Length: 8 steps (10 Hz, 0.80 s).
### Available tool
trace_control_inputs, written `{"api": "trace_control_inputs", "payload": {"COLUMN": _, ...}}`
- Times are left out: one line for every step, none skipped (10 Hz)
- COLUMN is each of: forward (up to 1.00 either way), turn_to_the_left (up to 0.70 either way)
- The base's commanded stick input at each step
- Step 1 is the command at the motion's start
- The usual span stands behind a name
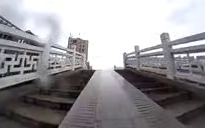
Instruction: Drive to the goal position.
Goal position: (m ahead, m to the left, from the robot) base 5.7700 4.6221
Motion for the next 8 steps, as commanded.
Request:
{"api": "trace_control_inputs", "payload": {"forward": 0.60, "turn_to_the_left": 0.00}}
{"api": "trace_control_inputs", "payload": {"forward": 0.60, "turn_to_the_left": 0.00}}
{"api": "trace_control_inputs", "payload": {"forward": 0.60, "turn_to_the_left": 0.00}}
{"api": "trace_control_inputs", "payload": {"forward": 0.60, "turn_to_the_left": 0.00}}
{"api": "trace_control_inputs", "payload": {"forward": 0.60, "turn_to_the_left": 0.00}}
{"api": "trace_control_inputs", "payload": {"forward": 0.60, "turn_to_the_left": 0.00}}
{"api": "trace_control_inputs", "payload": {"forward": 0.60, "turn_to_the_left": 0.00}}
{"api": "trace_control_inputs", "payload": {"forward": 0.60, "turn_to_the_left": 0.00}}
